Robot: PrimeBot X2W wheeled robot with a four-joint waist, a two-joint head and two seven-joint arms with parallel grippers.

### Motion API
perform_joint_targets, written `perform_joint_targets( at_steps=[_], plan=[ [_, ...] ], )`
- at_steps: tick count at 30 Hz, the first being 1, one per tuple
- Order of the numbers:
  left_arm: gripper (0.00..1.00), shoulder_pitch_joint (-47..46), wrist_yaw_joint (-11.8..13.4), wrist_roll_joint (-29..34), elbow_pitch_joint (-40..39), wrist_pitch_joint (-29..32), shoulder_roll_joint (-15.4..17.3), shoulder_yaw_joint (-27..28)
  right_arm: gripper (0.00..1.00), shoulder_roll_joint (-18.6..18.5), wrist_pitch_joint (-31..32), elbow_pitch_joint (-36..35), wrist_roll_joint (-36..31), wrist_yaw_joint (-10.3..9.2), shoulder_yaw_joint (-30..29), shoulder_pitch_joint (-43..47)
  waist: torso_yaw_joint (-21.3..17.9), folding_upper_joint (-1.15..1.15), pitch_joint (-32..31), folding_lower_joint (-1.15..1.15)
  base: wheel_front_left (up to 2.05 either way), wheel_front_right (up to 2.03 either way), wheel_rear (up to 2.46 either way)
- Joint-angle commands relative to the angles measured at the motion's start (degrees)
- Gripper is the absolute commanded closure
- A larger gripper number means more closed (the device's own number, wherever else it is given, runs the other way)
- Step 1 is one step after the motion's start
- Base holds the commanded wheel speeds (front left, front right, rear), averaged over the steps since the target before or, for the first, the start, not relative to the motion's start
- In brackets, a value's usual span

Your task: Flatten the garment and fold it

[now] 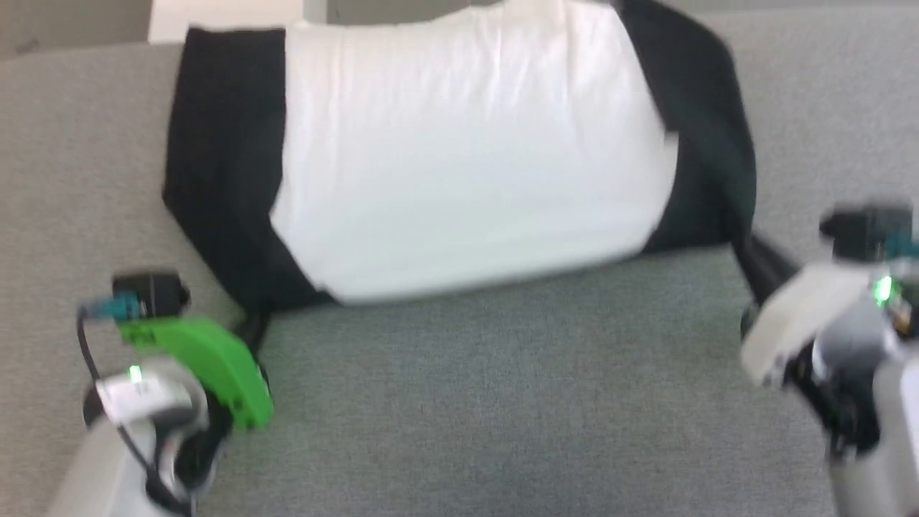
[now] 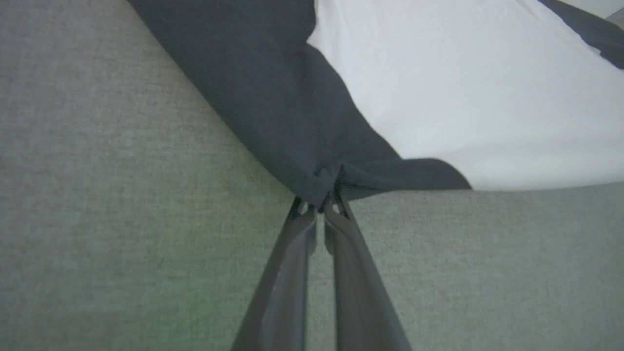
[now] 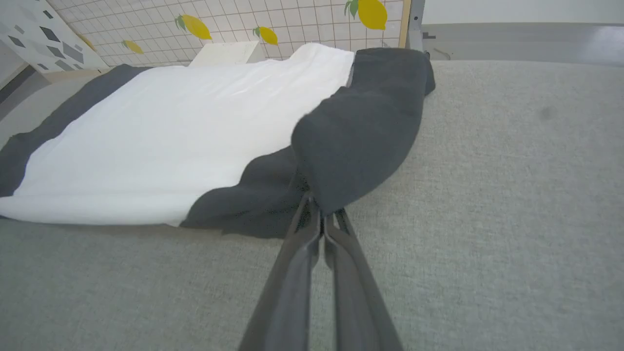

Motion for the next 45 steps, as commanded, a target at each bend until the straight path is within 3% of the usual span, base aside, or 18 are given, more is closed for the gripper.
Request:
perform_joint_targets(
  at_steps=[1,9,13,21,28,34,45],
  plan=[
    [1.0,3.2,1.1,-0.3,-1.1,0.7,0.9,0.3,1.0,1.2,0.5,-1.7,-0.9,-0.14,-1.8,2.9,0.8,0.0,-3.6,0.01,0.0,0.0,0.0],
    [1.0,15.4,4.6,-2.1,-8.4,3.9,0.7,-0.3,1.0,6.8,5.5,-8.7,-4.5,-0.14,-7.7,16.9,1.8,0.0,-6.8,0.01,0.0,0.0,0.0],
    [1.0,19.8,5.7,-3.5,-11.2,2.6,0.0,1.2,1.0,8.6,7.5,-12.6,-2.7,-0.14,-10.1,21.7,2.0,0.0,-7.5,0.01,0.0,0.0,0.0],
    [1.0,23.9,7.0,-4.2,-17.7,0.1,-0.3,3.8,1.0,9.1,13.7,-23.7,2.2,-0.14,-11.6,28.0,2.7,0.0,-8.0,0.01,0.0,0.0,0.0],
    [1.0,27.9,8.5,-4.9,-22.4,1.5,-0.4,3.5,1.0,9.1,22.5,-27.8,3.4,-0.14,-14.3,33.2,2.8,0.0,-7.4,0.01,0.0,0.0,0.0],
    [1.0,29.5,8.3,-5.5,-22.2,2.1,-0.8,2.4,1.0,9.1,25.6,-25.3,0.7,-0.14,-15.7,34.3,3.4,0.0,-6.6,0.01,0.0,0.0,0.0],
    [1.0,20.9,4.7,-2.7,-5.2,-2.5,-4.7,-2.7,1.0,9.1,16.5,-7.8,-3.2,-0.14,-10.0,27.5,3.5,0.0,-6.2,0.01,0.0,0.0,0.0]
  ],
)
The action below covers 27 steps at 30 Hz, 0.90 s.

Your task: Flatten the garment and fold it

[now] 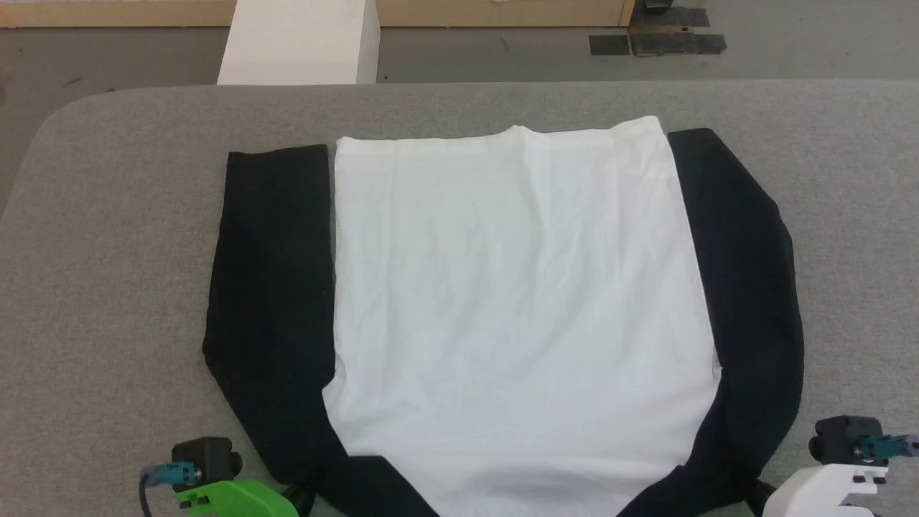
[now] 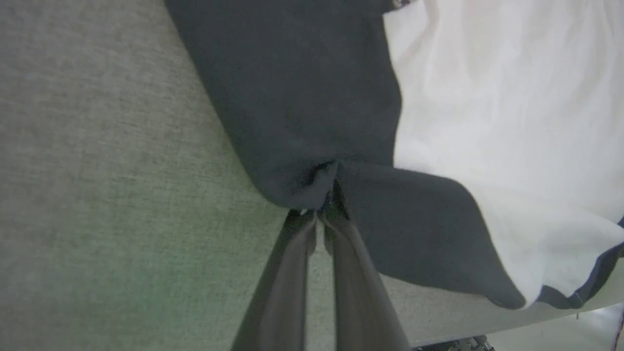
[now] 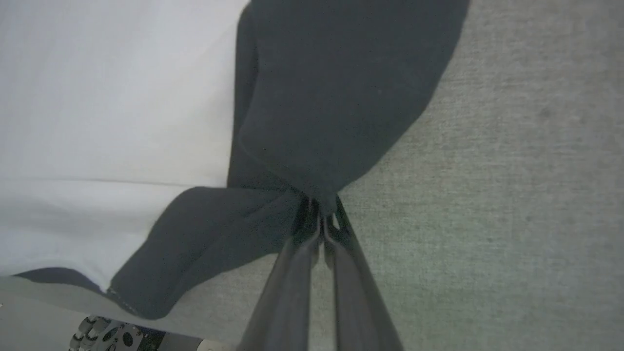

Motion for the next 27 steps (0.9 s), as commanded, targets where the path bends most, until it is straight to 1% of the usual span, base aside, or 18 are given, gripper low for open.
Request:
perform_joint_targets(
  at_steps=[1,2,3,4,7,11,15,18,21,23,26,27],
  plan=[
    [1.0,-1.1,-0.2,0.7,1.7,-0.6,-0.4,-0.2,1.0,-0.2,-0.8,1.4,-0.1,-0.12,0.2,-0.9,-0.1,0.0,-0.2,0.0,0.0,0.0,0.0],
    [0.43,-1.2,-0.4,0.6,2.8,-0.8,-0.7,-0.5,1.0,-0.2,-1.3,2.4,0.1,-0.12,0.2,-1.1,-0.2,0.0,-0.3,0.0,0.0,0.0,0.0],
    [0.0,-1.2,-0.4,0.4,3.4,-0.9,-1.1,-0.6,0.74,-0.2,-2.0,2.9,0.2,-0.12,0.2,-1.2,-0.2,0.0,-0.5,0.0,0.0,0.0,0.0],
    [0.0,-1.0,-0.4,0.0,3.9,-1.0,-1.4,-0.5,0.0,-0.2,-3.0,3.2,0.2,-0.12,0.0,-1.2,-0.2,0.0,-0.7,0.0,0.0,0.0,0.0],
    [0.0,0.1,-0.1,-1.0,3.8,-0.7,-1.5,0.1,0.0,-0.2,-5.1,3.2,0.4,-0.12,-1.7,-0.6,0.1,0.0,-1.5,0.0,0.0,0.0,0.0],
    [0.0,2.5,1.3,-2.1,0.9,-0.4,-0.3,2.4,0.0,-0.2,-10.1,1.1,0.0,-0.12,-5.2,0.1,0.4,0.0,-2.2,0.0,0.0,0.0,0.0],
    [0.0,3.9,2.3,-1.9,-3.0,-2.2,1.4,5.5,0.0,-0.2,-17.2,-1.0,-1.5,-0.12,-7.8,-0.3,0.5,0.0,-2.3,0.0,0.0,0.0,0.0],
    [0.0,3.1,2.5,-0.7,-5.1,-5.7,2.6,8.4,0.0,-0.2,-24.3,-2.0,-3.2,-0.12,-7.6,-1.3,0.1,0.0,-1.8,0.0,0.0,0.0,0.0],
    [0.0,0.3,1.8,1.7,-5.7,-11.4,3.4,10.8,0.0,-0.6,-32.9,-2.9,-5.3,-0.12,-5.3,-3.1,-0.7,0.0,-0.7,0.0,0.0,0.0,0.0],
    [0.0,-2.7,1.0,4.5,-4.8,-15.2,4.5,11.4,0.0,-1.5,-38.0,-2.8,-6.3,-0.12,-3.5,-4.3,-1.2,0.0,0.3,0.0,0.0,0.0,0.0],
    [0.0,-8.6,-0.8,8.5,-2.0,-19.2,7.0,11.0,0.0,-3.0,-43.2,-1.8,-6.8,-0.12,-0.6,-5.9,-1.9,0.0,2.4,0.0,0.0,0.0,0.0],
    [0.0,-11.2,-1.9,9.9,-0.7,-20.0,8.2,10.5,0.0,-3.4,-44.3,-1.3,-6.8,-0.12,0.3,-6.6,-2.2,0.0,3.4,0.0,0.0,0.0,0.0]
  ],
)
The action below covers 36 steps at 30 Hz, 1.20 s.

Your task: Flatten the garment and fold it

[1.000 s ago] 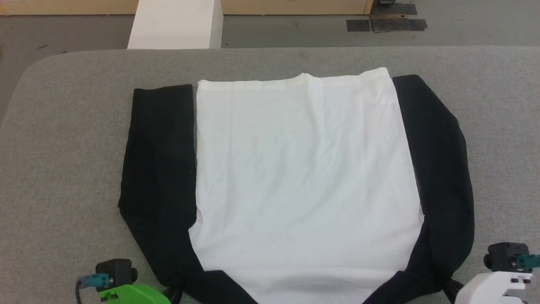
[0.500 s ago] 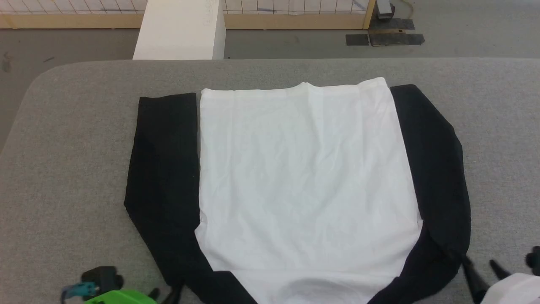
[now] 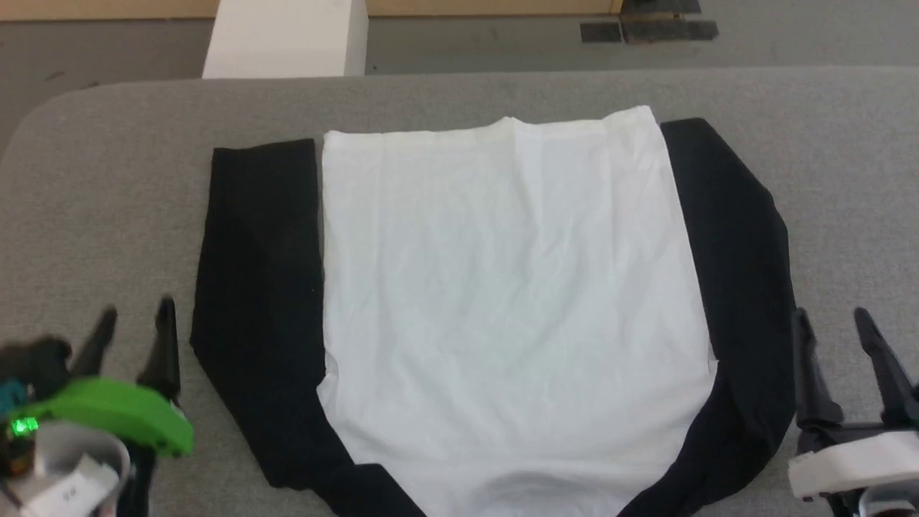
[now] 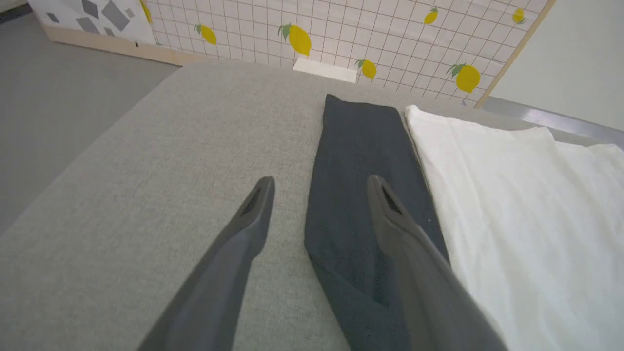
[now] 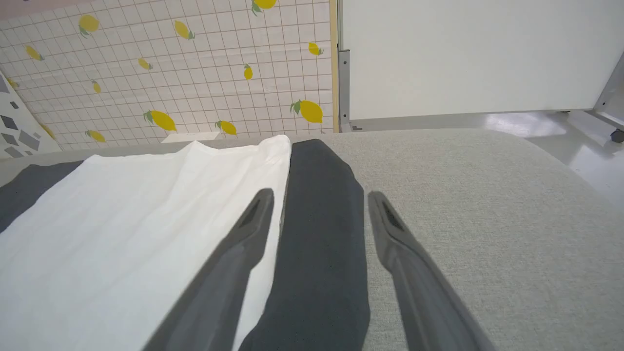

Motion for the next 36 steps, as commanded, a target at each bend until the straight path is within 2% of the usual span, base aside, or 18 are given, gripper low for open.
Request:
perform_joint_targets(
  at_steps=[1,5,10,16,21,28,33,34,35,36],
  plan=[
    [0.0,-4.1,-1.5,2.1,1.7,-0.8,1.9,-0.8,0.0,-0.6,-1.3,0.7,-0.1,-0.09,1.2,-1.8,-1.3,0.0,3.1,0.0,0.0,0.0,0.0],
    [0.0,-14.8,-4.6,5.5,7.1,0.2,5.6,-3.2,0.0,-1.7,-3.6,0.9,0.2,-0.09,3.7,-5.5,-2.7,0.0,7.4,0.0,0.0,0.0,0.0],
    [0.0,-27.9,-7.7,5.4,13.4,6.5,8.9,-4.5,0.0,-1.9,-4.0,-0.4,0.4,-0.09,6.2,-9.7,-5.0,0.0,12.6,0.0,0.0,0.0,0.0],
    [0.0,-39.7,-8.5,3.3,18.5,18.6,12.3,-4.9,0.0,-1.8,-3.4,-2.7,1.1,-0.09,8.9,-13.5,-7.9,0.0,18.3,0.0,0.0,0.0,0.0],
    [0.0,-44.4,-5.3,1.0,20.3,28.1,13.7,-3.7,0.0,-1.3,-3.1,-3.7,1.4,-0.09,10.4,-15.0,-9.5,0.0,21.3,0.0,0.0,0.0,0.0],
    [0.0,-44.2,2.3,-0.5,20.9,41.3,16.2,-2.1,0.0,-0.9,-3.4,-4.2,1.6,-0.09,11.5,-16.1,-10.4,0.0,23.7,0.0,0.0,0.0,0.0],
    [0.0,-41.9,5.4,-2.7,18.3,43.4,15.3,0.1,0.0,-1.0,-3.4,-4.1,2.1,-0.09,12.2,-16.7,-10.4,0.0,24.6,0.0,0.0,0.0,0.0],
    [0.08,-41.3,5.6,-3.3,18.1,44.0,15.0,0.3,0.0,-1.0,-3.4,-4.0,2.1,-0.09,12.3,-16.8,-10.3,0.0,24.6,0.0,0.0,0.0,0.0],
    [0.63,-40.5,5.8,-3.8,17.7,44.7,14.8,0.3,0.0,-1.0,-3.4,-3.9,2.1,-0.09,12.3,-16.9,-10.2,0.0,24.6,0.0,0.0,0.0,0.0],
    [0.95,-39.9,5.9,-4.1,17.3,45.1,14.8,0.3,0.0,-1.1,-3.4,-3.8,2.1,-0.09,12.3,-17.0,-10.1,0.0,24.5,0.0,0.0,0.0,0.0]
  ],
)
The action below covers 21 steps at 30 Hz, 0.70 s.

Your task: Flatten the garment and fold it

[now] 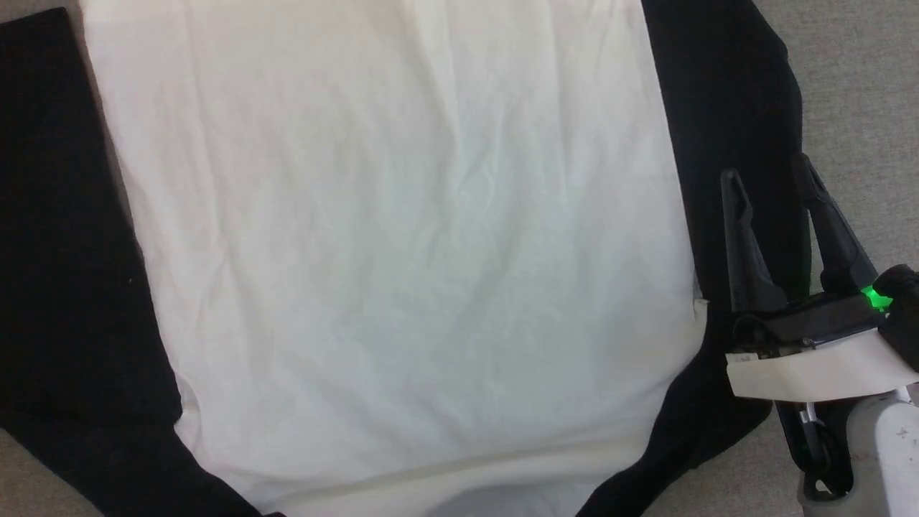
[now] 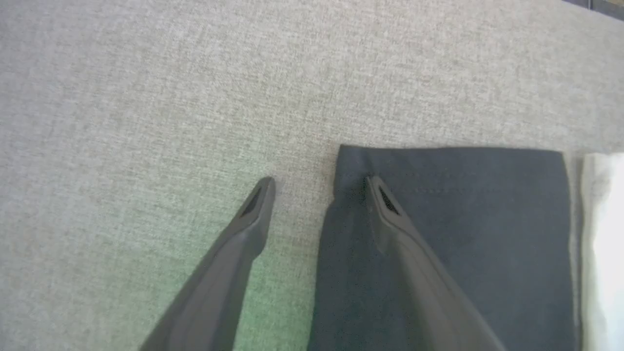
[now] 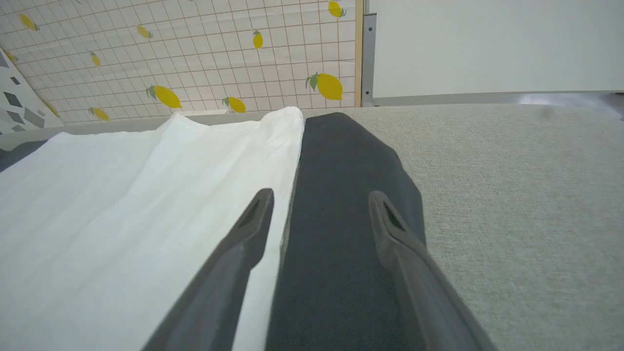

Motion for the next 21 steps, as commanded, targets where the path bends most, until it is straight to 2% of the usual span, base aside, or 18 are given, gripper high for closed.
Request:
perform_joint_targets(
  at_steps=[1,6,11,15,21],
  plan=[
    [1.0,3.2,0.3,-1.2,0.3,1.5,-1.2,-1.0,0.0,0.0,-0.2,0.2,0.4,-0.09,0.1,-1.1,0.2,0.0,-0.3,-0.01,0.0,0.0,0.0],
    [1.0,4.8,-0.4,-0.6,-1.7,-4.1,-1.2,0.5,0.0,-0.2,0.3,0.6,0.4,-0.09,0.0,-1.2,1.5,0.0,-2.6,-0.01,0.0,0.0,0.0],
    [1.0,6.0,-2.1,1.7,-2.6,-15.2,-0.9,2.9,0.0,0.0,1.0,1.1,0.2,-0.09,-1.2,-0.3,3.8,0.0,-7.5,-0.01,0.0,0.0,0.0],
    [1.0,7.8,-2.2,3.7,-3.8,-21.6,-0.7,4.0,0.0,0.0,2.3,0.8,-0.3,-0.09,-1.8,1.1,6.2,0.0,-12.4,-0.01,0.0,0.0,0.0],
    [1.0,12.5,-3.8,3.4,-7.7,-23.1,0.1,4.4,0.0,0.2,4.0,-0.4,-0.3,-0.09,-3.3,4.3,9.5,0.0,-19.2,-0.01,0.0,0.0,0.0]
  ],
)
